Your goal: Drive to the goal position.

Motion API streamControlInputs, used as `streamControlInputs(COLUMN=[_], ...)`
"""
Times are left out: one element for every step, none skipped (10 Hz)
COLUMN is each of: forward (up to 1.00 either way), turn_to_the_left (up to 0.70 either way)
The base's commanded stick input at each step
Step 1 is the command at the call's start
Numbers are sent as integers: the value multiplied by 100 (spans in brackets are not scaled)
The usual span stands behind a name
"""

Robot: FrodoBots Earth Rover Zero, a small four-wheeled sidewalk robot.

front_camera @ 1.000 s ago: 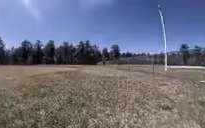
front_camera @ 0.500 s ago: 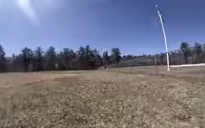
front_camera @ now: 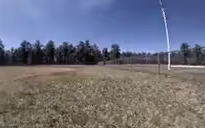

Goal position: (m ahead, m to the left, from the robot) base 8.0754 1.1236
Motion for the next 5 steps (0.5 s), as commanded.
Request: streamControlInputs(forward=[70, 70, 70, 70, 70], turn_to_the_left=[0, 0, 0, 0, 0])
